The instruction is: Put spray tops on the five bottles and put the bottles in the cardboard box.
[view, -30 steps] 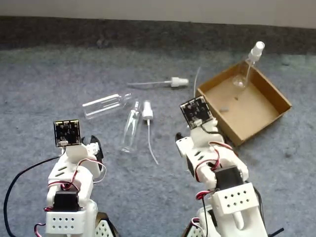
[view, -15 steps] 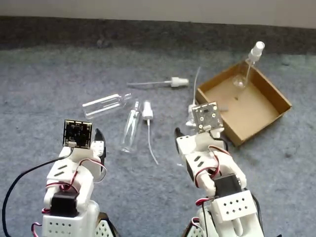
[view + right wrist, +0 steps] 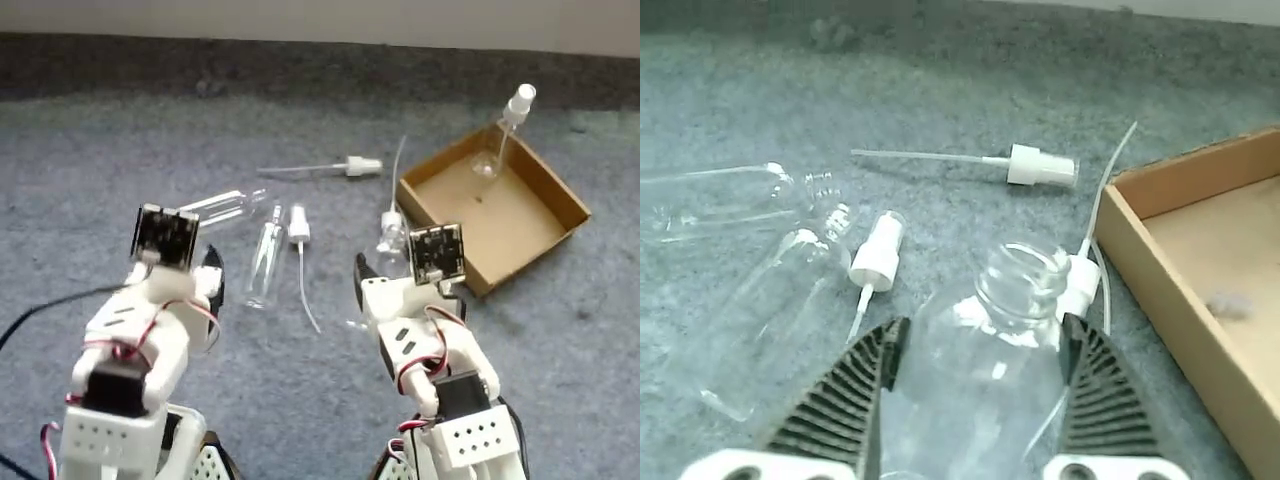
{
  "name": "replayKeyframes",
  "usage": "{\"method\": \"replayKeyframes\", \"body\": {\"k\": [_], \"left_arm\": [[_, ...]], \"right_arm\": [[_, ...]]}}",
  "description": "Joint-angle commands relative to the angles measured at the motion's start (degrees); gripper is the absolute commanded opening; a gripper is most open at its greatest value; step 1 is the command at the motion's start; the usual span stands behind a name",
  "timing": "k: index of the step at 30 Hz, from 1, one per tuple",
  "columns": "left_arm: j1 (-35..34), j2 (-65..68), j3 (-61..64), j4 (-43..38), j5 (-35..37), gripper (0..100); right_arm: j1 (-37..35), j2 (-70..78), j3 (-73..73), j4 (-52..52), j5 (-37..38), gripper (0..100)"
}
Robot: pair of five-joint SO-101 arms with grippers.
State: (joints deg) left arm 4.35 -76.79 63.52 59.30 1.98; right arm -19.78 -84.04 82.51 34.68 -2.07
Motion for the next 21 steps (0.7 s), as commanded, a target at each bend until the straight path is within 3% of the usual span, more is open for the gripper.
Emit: {"method": "replayKeyframes", "body": {"k": [1, 6, 10, 21], "left_arm": [[4.4, 16.7, -12.0, 0.4, -0.4, 0], [10.6, 32.0, -21.4, 1.9, -0.4, 0], [13.4, 43.5, -32.0, 7.0, -0.4, 0], [13.1, 69.8, -66.9, 25.4, -0.4, 0]], "right_arm": [[0.8, -4.0, 2.8, -6.6, -0.2, 9.9], [0.8, -8.7, 7.3, -9.5, 8.6, 9.8], [0.9, -12.0, 10.0, -9.5, 9.2, 9.8], [2.5, -21.3, 18.0, -9.5, 9.4, 9.8]]}}
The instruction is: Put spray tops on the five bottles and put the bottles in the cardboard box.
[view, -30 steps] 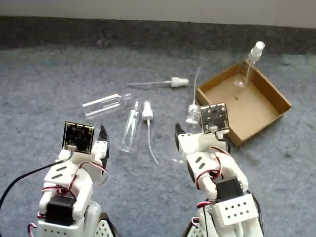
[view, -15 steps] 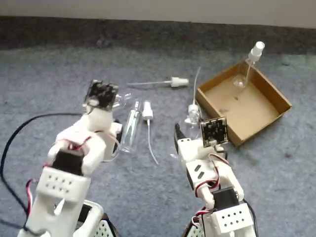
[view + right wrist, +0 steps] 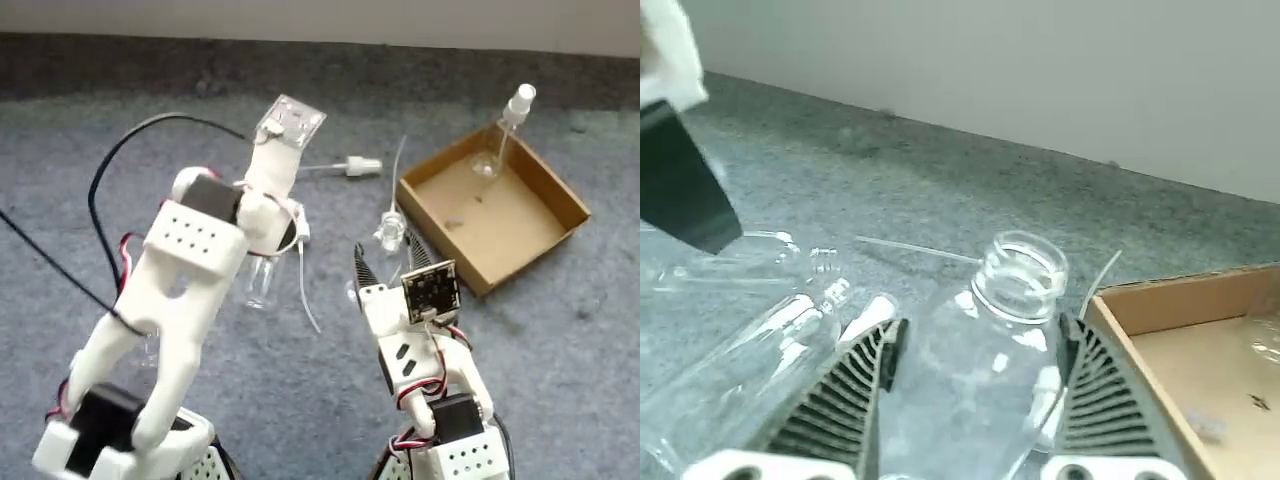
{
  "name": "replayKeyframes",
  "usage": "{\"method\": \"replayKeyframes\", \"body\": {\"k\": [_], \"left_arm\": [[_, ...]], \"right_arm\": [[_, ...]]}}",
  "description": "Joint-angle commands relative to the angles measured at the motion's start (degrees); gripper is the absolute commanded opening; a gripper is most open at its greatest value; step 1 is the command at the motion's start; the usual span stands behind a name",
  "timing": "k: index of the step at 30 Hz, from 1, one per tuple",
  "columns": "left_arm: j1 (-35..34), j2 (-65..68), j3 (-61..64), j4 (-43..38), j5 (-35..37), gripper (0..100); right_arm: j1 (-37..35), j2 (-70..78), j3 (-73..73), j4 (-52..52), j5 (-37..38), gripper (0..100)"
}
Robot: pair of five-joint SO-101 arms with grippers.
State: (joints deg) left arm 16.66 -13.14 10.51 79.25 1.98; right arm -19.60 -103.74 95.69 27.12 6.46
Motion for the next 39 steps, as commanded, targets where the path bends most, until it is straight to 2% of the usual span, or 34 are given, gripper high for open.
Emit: {"method": "replayKeyframes", "body": {"k": [1, 7, 14, 17, 25, 28, 33, 39], "left_arm": [[0.7, 8.1, -16.7, 6.8, -0.4, 0], [0.6, 19.4, -31.7, 12.0, -0.6, 0], [-4.2, 29.1, -47.3, 16.3, -0.7, 0], [-4.9, 32.0, -49.2, 18.6, -0.7, 0], [-2.6, 41.5, -49.4, 18.7, 0.1, 0], [-0.8, 45.2, -49.5, 18.0, 5.3, 0], [0.2, 49.2, -49.5, 9.8, 15.7, 0], [0.7, 50.8, -49.4, 5.7, 22.3, 1]], "right_arm": [[3.1, -1.5, 4.9, -1.9, 0.9, 9.8], [5.0, -1.2, 6.0, -5.8, 0.9, 9.8], [5.0, -1.4, 6.5, -5.6, 0.8, 9.8], [5.0, -1.5, 6.5, -5.7, 0.8, 9.8], [4.8, -1.2, 6.5, -5.7, 0.8, 9.8], [4.9, -1.2, 6.5, -5.7, 0.8, 9.8], [5.0, -1.2, 6.5, -5.6, 0.8, 9.8], [4.9, -1.3, 6.5, -4.4, 0.8, 9.8]]}}
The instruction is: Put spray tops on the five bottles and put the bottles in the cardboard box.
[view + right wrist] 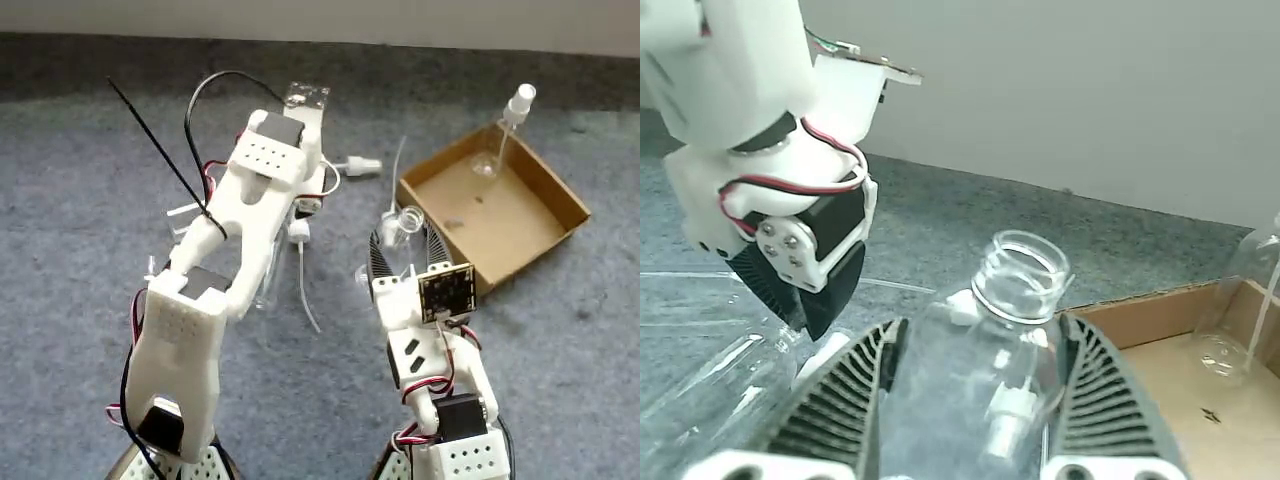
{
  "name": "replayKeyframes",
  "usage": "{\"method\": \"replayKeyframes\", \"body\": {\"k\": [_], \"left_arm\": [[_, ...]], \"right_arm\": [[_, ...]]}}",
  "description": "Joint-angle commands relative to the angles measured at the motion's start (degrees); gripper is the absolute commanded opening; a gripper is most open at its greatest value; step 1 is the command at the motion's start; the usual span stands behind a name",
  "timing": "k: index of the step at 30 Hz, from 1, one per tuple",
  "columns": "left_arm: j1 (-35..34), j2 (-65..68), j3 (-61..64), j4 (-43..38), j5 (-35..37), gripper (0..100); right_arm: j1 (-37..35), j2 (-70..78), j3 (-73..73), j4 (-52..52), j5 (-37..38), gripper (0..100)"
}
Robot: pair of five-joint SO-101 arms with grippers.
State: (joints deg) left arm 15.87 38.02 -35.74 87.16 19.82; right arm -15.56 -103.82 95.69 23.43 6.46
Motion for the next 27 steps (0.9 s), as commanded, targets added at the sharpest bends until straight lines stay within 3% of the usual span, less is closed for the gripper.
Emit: {"method": "replayKeyframes", "body": {"k": [1, 7, 10, 22, 27], "left_arm": [[1.2, 0.1, -3.1, -2.2, 5.7, 2], [1.4, 2.8, -3.1, -1.9, 13.6, 25], [1.5, 3.3, -2.9, -2.2, 14.2, 29], [-1.9, 9.0, -3.1, -5.0, 14.2, 28], [-1.9, 9.0, -3.1, -5.3, 14.0, 11]], "right_arm": [[0.8, -1.2, 6.5, -0.7, 0.8, 9.8], [0.7, -1.4, 6.5, -0.7, 0.8, 9.8], [0.7, -1.2, 6.5, -0.7, 0.8, 9.8], [0.7, -1.2, 6.5, -0.7, 0.8, 9.8], [0.7, -1.2, 6.5, -0.7, 0.8, 9.8]]}}
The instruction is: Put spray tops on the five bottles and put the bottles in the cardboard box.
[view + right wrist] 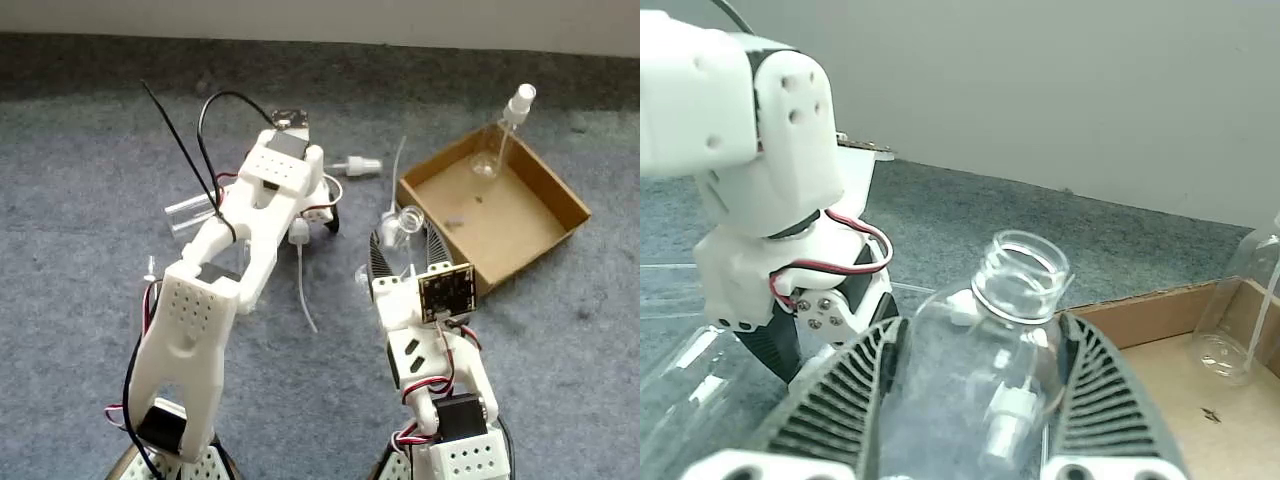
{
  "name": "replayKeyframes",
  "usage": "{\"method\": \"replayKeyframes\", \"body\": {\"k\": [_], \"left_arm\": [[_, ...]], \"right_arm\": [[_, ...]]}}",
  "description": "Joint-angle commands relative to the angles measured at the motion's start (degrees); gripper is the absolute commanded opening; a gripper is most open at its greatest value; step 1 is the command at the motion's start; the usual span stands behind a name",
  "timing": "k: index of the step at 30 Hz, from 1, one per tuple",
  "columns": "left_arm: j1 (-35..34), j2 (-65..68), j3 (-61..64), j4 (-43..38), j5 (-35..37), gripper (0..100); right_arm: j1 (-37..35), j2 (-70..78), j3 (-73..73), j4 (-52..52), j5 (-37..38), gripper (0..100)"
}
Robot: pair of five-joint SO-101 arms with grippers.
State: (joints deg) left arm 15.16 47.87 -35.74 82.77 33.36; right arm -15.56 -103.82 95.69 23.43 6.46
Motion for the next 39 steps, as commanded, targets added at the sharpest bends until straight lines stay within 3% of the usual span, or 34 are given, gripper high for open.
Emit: {"method": "replayKeyframes", "body": {"k": [1, 4, 13, 23, 35, 39], "left_arm": [[-1.2, -0.8, -3.1, -1.0, 0.4, 8], [-0.9, -0.8, -3.1, -0.6, 0.4, 0], [-0.7, -1.0, -4.6, -0.4, 0.4, 2], [-0.7, -6.9, -21.0, 16.7, 0.4, 2], [-0.7, -24.0, -22.6, 17.7, 0.3, 2], [-0.3, -32.7, -16.7, 17.7, -8.1, 2]], "right_arm": [[0.7, -1.2, 6.5, -0.7, 0.8, 9.8], [0.7, -1.2, 6.5, -0.7, 0.8, 9.8], [0.8, -1.1, 6.5, -0.7, 0.8, 9.8], [0.8, -1.1, 6.5, -0.7, 0.8, 9.8], [0.7, -1.1, 6.5, 0.8, 0.8, 9.8], [0.7, -1.1, 6.5, 0.8, 0.8, 10.0]]}}
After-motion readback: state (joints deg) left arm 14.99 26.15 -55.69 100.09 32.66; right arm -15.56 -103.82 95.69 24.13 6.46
